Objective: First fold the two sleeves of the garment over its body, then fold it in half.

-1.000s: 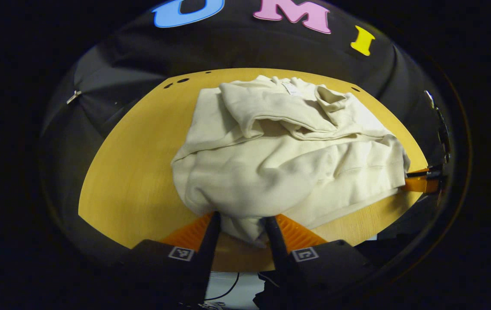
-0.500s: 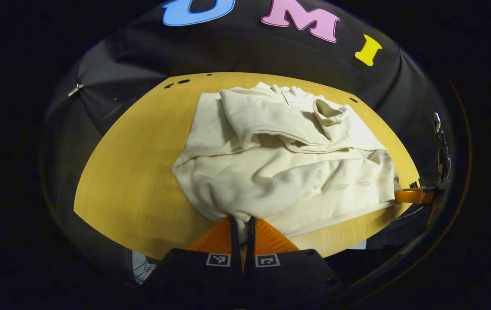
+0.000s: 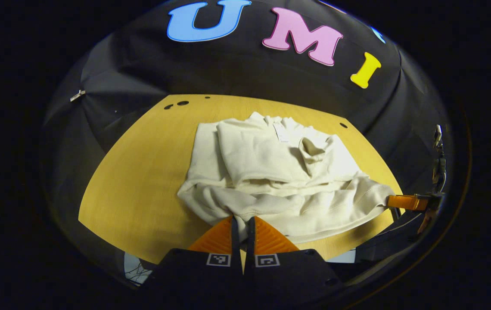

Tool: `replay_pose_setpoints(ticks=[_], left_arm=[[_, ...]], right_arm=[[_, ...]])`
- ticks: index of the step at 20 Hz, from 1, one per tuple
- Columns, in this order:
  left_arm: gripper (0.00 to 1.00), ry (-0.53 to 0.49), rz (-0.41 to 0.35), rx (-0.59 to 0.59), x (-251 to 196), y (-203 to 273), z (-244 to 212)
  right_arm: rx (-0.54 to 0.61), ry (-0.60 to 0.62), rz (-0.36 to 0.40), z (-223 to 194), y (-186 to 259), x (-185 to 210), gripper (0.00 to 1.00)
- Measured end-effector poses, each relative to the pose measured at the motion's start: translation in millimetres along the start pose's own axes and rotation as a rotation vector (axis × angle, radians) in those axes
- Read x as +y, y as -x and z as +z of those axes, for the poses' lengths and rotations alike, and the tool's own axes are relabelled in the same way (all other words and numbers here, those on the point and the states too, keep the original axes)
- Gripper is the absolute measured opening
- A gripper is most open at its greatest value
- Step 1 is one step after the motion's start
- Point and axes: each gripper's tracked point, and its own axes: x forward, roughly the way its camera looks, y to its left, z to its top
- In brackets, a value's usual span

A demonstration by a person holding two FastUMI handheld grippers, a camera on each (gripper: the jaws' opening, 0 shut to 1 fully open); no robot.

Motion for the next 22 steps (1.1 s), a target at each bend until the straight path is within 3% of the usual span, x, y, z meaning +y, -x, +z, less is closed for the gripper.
replay_pose_setpoints(ticks=[5,13,22], left_arm=[[0.06,0.002,-0.002,-0.085,-1,-10,51],[0.06,0.022,0.019,-0.166,10,-58,124],[0.06,0.008,0.075,-0.061,26,-158,125]], right_arm=[[-0.121,-0.087,0.016,65,-12,8,0.05],[-0.219,-0.101,0.022,143,-59,9,0.06],[-0.150,-0.122,-0.045,160,-150,-17,0.06]])
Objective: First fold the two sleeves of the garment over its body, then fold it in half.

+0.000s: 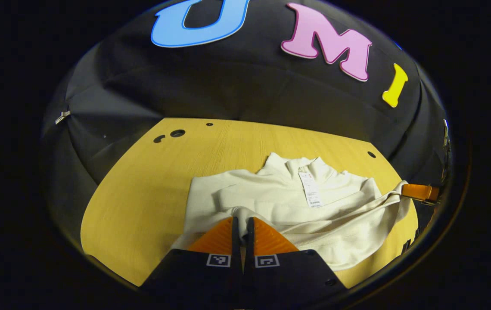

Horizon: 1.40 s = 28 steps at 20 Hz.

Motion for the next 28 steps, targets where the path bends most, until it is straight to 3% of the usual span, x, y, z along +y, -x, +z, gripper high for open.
replay_pose_setpoints(ticks=[7,16,19,22,23,24,25,26,27,28], left_arm=[[0.06,0.022,0.051,0.100,8,-44,-20],[0.07,0.004,0.085,0.140,9,-49,-25],[0.11,0.021,0.068,0.144,8,-49,-26],[0.26,-0.003,0.084,0.173,10,-43,-29],[0.34,-0.019,0.098,0.178,9,-39,-30],[0.38,-0.031,0.106,0.175,7,-34,-28],[0.40,-0.036,0.113,0.170,6,-26,-25],[0.53,-0.035,0.119,0.163,5,-19,-24],[0.60,-0.035,0.125,0.155,3,-11,-23],[0.69,-0.038,0.129,0.142,1,-4,-21]], right_arm=[[0.129,0.002,-0.074,-32,-46,-33,0.06],[0.183,-0.065,-0.080,-54,-65,-48,0.05],[0.204,-0.101,-0.074,-54,-62,-48,0.12],[0.222,-0.130,-0.074,-52,-52,-43,0.18],[0.219,-0.128,-0.078,-50,-47,-41,0.08],[0.214,-0.115,-0.080,-48,-41,-40,0.26],[0.209,-0.096,-0.082,-48,-34,-38,0.37],[0.206,-0.076,-0.082,-48,-26,-38,0.29],[0.205,-0.060,-0.074,-49,-20,-35,0.41],[0.203,-0.049,-0.064,-48,-14,-31,0.44]])
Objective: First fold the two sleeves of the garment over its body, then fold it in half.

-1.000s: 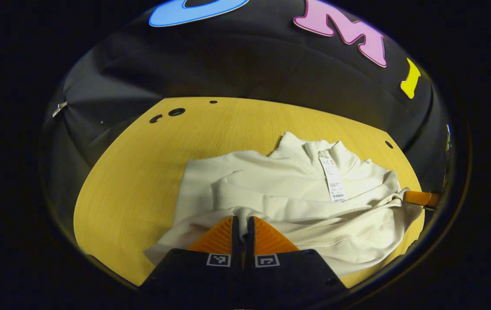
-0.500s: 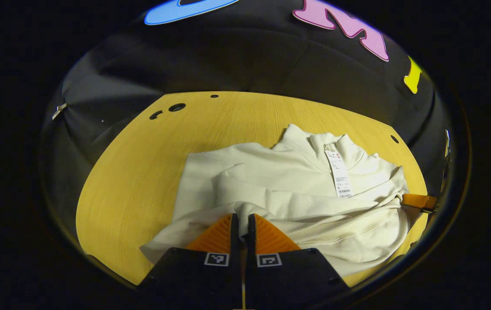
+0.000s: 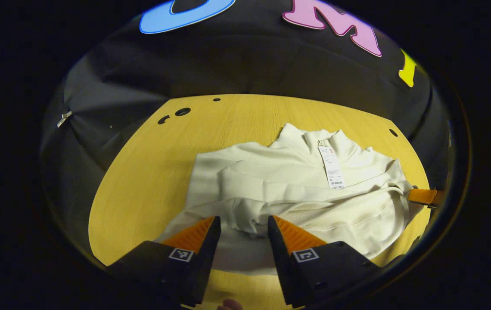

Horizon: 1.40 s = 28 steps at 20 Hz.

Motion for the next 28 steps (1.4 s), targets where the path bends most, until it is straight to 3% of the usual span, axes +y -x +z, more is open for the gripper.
replay_pose_setpoints(ticks=[1,3,6,9,15,28], left_arm=[[0.72,-0.007,-0.004,-0.015,-3,9,0],[0.76,-0.015,-0.023,-0.032,-9,26,-3],[0.86,0.002,-0.032,-0.044,-16,47,-9],[0.89,0.015,-0.055,-0.047,-26,66,-16],[0.89,0.039,-0.117,-0.095,-41,109,-26],[0.91,0.051,-0.149,-0.078,-45,130,-49]], right_arm=[[-0.004,0.011,0.007,0,6,2,0.65],[-0.019,0.031,0.011,2,18,5,0.72],[-0.032,0.042,0.037,6,31,14,0.72],[-0.049,0.070,0.038,11,50,14,0.76],[-0.062,0.128,0.066,10,91,24,0.78],[-0.049,0.181,0.070,-3,91,47,0.79]])
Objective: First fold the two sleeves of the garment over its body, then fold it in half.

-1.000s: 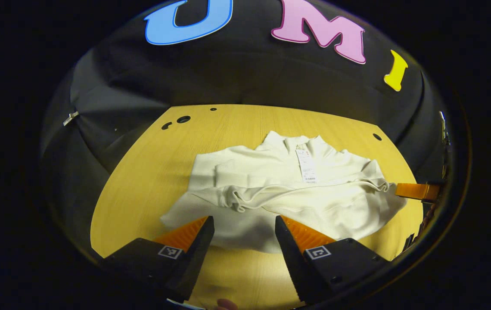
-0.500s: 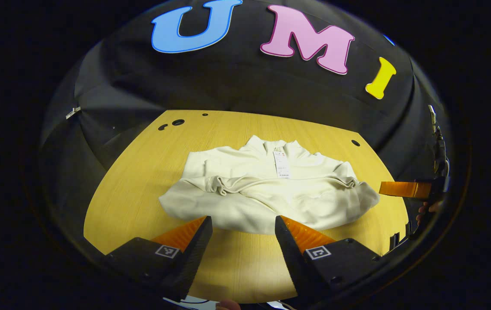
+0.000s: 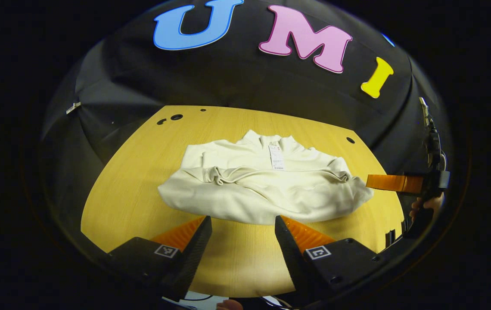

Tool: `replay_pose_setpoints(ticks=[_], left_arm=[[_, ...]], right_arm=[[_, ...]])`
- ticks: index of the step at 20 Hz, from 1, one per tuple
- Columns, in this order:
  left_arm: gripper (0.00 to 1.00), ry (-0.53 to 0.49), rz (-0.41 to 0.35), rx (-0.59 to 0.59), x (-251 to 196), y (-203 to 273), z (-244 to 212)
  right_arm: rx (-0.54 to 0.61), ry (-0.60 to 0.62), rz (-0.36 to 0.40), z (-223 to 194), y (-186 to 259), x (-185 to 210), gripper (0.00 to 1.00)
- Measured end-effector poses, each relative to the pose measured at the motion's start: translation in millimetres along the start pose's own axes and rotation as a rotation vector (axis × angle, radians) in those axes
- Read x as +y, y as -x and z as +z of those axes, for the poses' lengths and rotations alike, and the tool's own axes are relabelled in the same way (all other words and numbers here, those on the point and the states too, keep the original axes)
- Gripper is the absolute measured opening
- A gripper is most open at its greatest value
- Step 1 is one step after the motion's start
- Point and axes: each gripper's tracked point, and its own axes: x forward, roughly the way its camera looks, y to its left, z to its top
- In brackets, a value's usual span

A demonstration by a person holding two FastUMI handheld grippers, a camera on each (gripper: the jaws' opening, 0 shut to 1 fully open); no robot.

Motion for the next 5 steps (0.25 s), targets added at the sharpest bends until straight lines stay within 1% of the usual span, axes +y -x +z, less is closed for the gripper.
replay_pose_setpoints(ticks=[5], left_arm=[[0.91,-0.005,0.000,0.020,-0.7,-3.7,-5.4]], right_arm=[[-0.015,-0.005,-0.010,-2.7,3.4,-1.6,0.80]])
